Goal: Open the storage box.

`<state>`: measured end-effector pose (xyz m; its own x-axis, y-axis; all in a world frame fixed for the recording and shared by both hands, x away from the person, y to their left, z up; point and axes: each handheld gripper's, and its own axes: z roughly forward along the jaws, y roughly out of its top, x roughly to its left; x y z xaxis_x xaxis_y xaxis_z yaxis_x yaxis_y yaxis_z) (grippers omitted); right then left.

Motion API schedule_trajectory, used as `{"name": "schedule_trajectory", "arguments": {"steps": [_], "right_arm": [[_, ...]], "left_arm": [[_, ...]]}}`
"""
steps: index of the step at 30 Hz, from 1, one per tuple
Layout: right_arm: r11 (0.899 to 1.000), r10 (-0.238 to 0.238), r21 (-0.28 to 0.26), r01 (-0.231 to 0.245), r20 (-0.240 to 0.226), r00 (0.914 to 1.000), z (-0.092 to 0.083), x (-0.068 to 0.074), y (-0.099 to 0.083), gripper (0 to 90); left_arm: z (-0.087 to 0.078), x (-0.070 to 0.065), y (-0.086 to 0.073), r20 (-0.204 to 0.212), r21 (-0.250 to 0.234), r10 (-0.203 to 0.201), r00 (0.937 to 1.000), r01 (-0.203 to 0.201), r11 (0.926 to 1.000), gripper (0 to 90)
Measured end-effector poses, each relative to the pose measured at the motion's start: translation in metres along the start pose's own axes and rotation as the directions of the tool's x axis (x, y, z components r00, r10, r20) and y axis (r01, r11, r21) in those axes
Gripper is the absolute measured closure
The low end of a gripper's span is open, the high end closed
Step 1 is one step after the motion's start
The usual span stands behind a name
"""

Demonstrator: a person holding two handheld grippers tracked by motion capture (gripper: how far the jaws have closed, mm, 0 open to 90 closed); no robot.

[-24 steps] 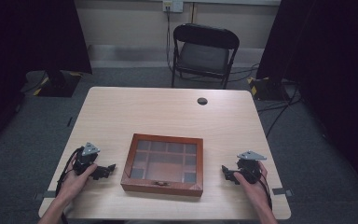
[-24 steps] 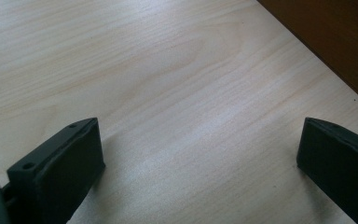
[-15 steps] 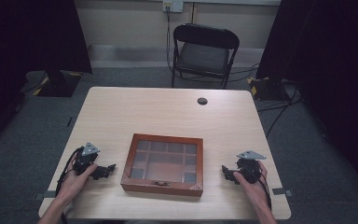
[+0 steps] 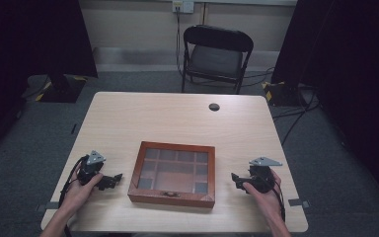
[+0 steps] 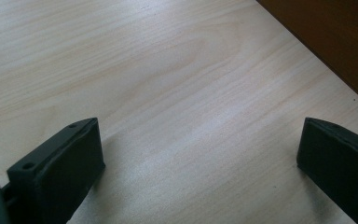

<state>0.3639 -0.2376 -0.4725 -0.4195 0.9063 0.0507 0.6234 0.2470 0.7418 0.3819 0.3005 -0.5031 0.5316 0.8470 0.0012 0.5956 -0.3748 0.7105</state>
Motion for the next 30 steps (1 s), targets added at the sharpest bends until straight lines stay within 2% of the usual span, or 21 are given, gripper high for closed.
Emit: {"name": "schedule_trajectory", "arguments": {"steps": [5, 9, 13, 15, 18, 24, 30], "right_arm": [[1.000, -0.009, -0.012, 0.008, -0.081, 0.9967, -0.008, 0.005, 0.008, 26.3], [0.999, -0.029, -0.033, 0.025, -0.109, 0.9936, -0.015, 0.011, 0.013, 30.9], [0.998, -0.048, -0.050, 0.041, -0.154, 0.9868, -0.020, 0.017, 0.019, 36.3], [0.997, -0.069, -0.057, 0.061, -0.158, 0.9850, -0.023, 0.020, 0.022, 38.9], [0.993, -0.100, -0.071, 0.089, -0.180, 0.9785, -0.026, 0.025, 0.027, 41.6], [0.989, -0.129, -0.103, 0.109, -0.224, 0.9659, -0.034, 0.033, 0.037, 46.6], [0.987, -0.149, -0.102, 0.125, -0.287, 0.9462, -0.040, 0.045, 0.044, 48.2]], "left_arm": [[0.000, 0.000, 0.000, 0.000, 0.000, 0.000, 1.0000, 0.000, 1.0000, 0.0], [0.000, 0.000, 0.000, 0.001, 0.000, -0.001, 1.0000, 0.001, 1.0000, 0.0], [0.000, 0.000, 0.000, 0.001, -0.001, -0.002, 1.0000, 0.002, 1.0000, 0.0], [0.000, 0.000, 0.000, 0.001, -0.001, -0.001, 1.0000, 0.001, 1.0000, 0.0], [0.000, 0.000, 0.000, 0.000, 0.000, 0.000, 1.0000, 0.000, 1.0000, 0.0], [0.000, 0.000, 0.000, 0.000, 0.000, 0.000, 1.0000, 0.000, 1.0000, 0.0], [0.000, 0.000, 0.000, 0.000, 0.000, 0.000, 1.0000, 0.000, 1.0000, 0.0]]}}
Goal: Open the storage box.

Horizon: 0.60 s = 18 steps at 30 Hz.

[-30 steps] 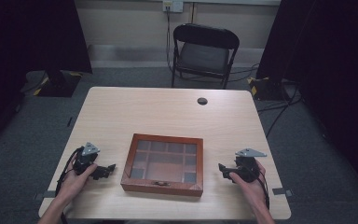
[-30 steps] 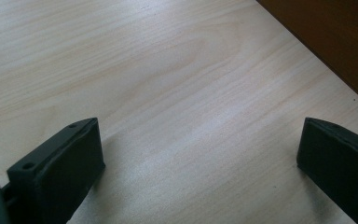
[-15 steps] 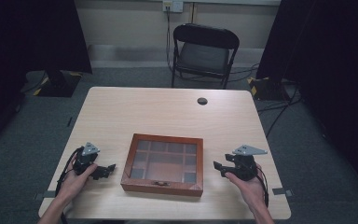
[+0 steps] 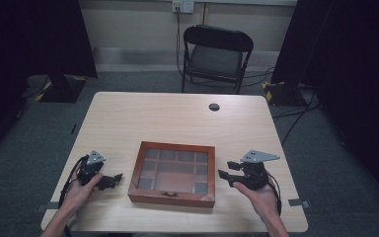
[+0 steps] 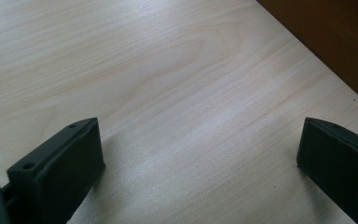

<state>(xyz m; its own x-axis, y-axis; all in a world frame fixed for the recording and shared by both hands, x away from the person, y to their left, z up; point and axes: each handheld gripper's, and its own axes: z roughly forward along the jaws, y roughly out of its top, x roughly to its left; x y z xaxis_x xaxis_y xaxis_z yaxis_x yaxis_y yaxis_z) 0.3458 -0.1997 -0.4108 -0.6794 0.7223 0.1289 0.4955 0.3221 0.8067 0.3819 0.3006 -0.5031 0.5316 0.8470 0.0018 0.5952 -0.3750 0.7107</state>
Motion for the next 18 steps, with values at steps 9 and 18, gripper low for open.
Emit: {"name": "schedule_trajectory", "arguments": {"steps": [9, 18], "right_arm": [[0.999, -0.050, 0.011, 0.050, -0.066, 0.9966, 0.010, 0.019, 0.012, 50.7], [0.992, -0.119, 0.022, 0.124, -0.160, 0.9798, 0.029, 0.048, 0.028, 55.4]], "left_arm": [[0.000, 0.000, 0.000, 0.001, 0.000, -0.002, 1.0000, 0.002, 1.0000, 0.0], [0.000, 0.000, 0.000, 0.002, -0.001, -0.002, 1.0000, 0.002, 1.0000, 0.0]]}}
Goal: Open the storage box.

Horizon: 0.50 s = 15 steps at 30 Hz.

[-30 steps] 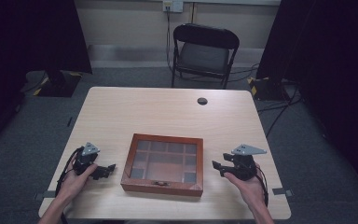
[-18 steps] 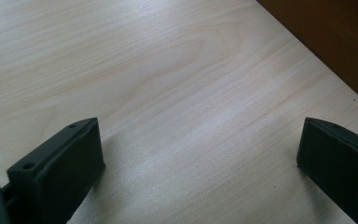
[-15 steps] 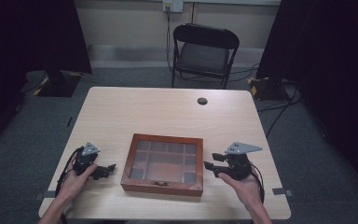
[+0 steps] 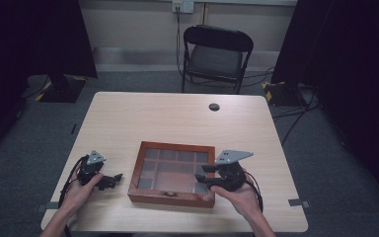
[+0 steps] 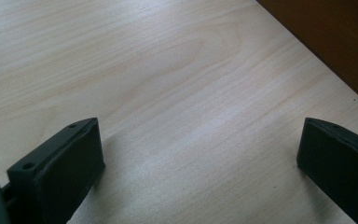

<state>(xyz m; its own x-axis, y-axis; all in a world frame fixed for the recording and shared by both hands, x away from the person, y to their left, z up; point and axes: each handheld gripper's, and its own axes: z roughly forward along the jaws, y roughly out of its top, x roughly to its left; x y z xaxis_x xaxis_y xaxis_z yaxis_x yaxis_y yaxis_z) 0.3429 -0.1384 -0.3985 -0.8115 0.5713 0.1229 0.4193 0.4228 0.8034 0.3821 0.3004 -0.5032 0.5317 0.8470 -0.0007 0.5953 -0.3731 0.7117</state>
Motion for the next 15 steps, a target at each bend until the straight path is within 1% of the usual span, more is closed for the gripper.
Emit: {"name": "schedule_trajectory", "arguments": {"steps": [6, 8, 9, 11, 15], "right_arm": [[0.998, -0.050, 0.022, 0.051, -0.053, 0.9974, 0.015, 0.014, 0.008, 59.3], [0.998, -0.059, 0.028, 0.061, -0.069, 0.9959, 0.019, 0.017, 0.010, 60.9], [0.997, -0.064, 0.031, 0.067, -0.084, 0.9944, 0.022, 0.020, 0.011, 61.8], [0.996, -0.074, 0.038, 0.078, -0.099, 0.9923, 0.026, 0.024, 0.012, 63.8], [0.994, -0.091, 0.047, 0.099, -0.143, 0.9854, 0.038, 0.033, 0.014, 67.2]], "left_arm": [[0.000, 0.000, 0.000, 0.000, 0.000, 0.000, 1.0000, 0.000, 1.0000, 0.0], [0.000, 0.000, 0.000, 0.000, 0.000, 0.000, 1.0000, 0.000, 1.0000, 0.0], [0.000, 0.000, 0.000, 0.000, -0.001, 0.000, 1.0000, 0.000, 1.0000, 0.0], [0.000, 0.000, 0.000, 0.000, 0.000, 0.000, 1.0000, 0.000, 1.0000, 0.0], [0.000, 0.000, 0.000, 0.000, 0.000, 0.000, 1.0000, 0.000, 1.0000, 0.0]]}}
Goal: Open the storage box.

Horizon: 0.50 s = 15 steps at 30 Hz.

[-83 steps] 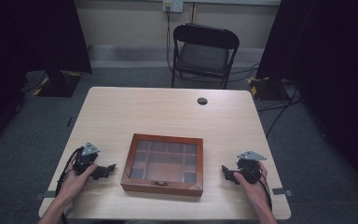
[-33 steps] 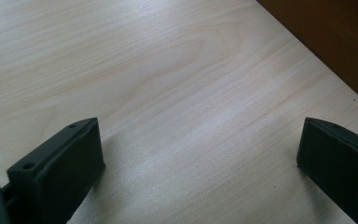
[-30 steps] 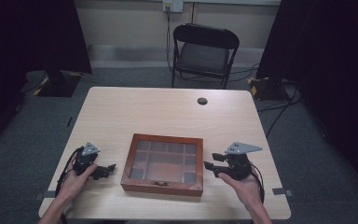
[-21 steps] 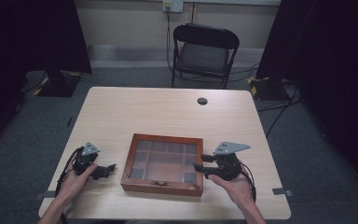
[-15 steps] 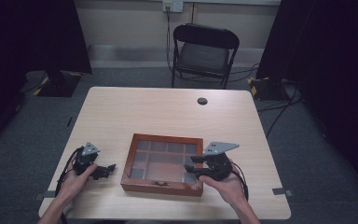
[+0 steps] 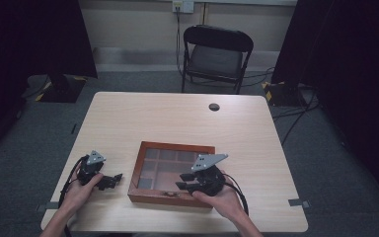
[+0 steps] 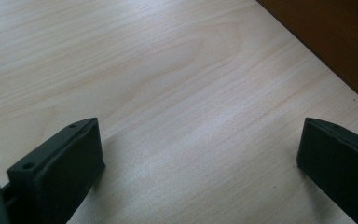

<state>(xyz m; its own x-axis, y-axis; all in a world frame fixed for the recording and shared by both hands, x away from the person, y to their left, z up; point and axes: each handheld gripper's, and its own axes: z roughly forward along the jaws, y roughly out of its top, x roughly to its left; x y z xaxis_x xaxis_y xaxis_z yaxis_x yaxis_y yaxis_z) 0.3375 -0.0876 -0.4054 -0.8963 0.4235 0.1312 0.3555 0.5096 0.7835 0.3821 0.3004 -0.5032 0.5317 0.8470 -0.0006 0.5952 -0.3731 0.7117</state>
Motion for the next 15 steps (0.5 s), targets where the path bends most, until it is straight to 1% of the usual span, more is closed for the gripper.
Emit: {"name": "schedule_trajectory", "arguments": {"steps": [4, 6, 9, 10, 11, 15], "right_arm": [[0.999, -0.017, 0.028, 0.018, -0.027, 0.9995, 0.012, 0.005, 0.000, 69.9], [0.999, -0.029, 0.043, 0.031, -0.036, 0.9989, 0.018, 0.005, 0.000, 72.9], [0.998, -0.033, 0.055, 0.036, -0.064, 0.9974, 0.026, 0.007, -0.001, 75.3], [0.997, -0.038, 0.062, 0.042, -0.063, 0.9973, 0.029, 0.007, -0.001, 75.7], [0.997, -0.044, 0.067, 0.049, -0.065, 0.9969, 0.030, 0.007, -0.001, 76.4], [0.997, -0.039, 0.069, 0.045, -0.079, 0.9961, 0.033, 0.006, -0.002, 76.9]], "left_arm": [[0.000, 0.000, 0.000, 0.000, 0.000, 0.000, 1.0000, 0.000, 1.0000, 0.0], [0.000, 0.000, 0.000, 0.000, -0.001, 0.000, 1.0000, 0.000, 1.0000, 0.0], [0.000, 0.000, 0.000, 0.001, -0.001, 0.000, 1.0000, 0.000, 1.0000, 0.0], [0.000, 0.000, 0.000, 0.000, -0.001, 0.000, 1.0000, 0.000, 1.0000, 0.0], [0.000, 0.000, 0.000, 0.001, 0.001, 0.000, 1.0000, 0.000, 1.0000, 0.0], [0.000, 0.000, 0.000, 0.000, 0.000, 0.000, 1.0000, 0.000, 1.0000, 0.0]]}}
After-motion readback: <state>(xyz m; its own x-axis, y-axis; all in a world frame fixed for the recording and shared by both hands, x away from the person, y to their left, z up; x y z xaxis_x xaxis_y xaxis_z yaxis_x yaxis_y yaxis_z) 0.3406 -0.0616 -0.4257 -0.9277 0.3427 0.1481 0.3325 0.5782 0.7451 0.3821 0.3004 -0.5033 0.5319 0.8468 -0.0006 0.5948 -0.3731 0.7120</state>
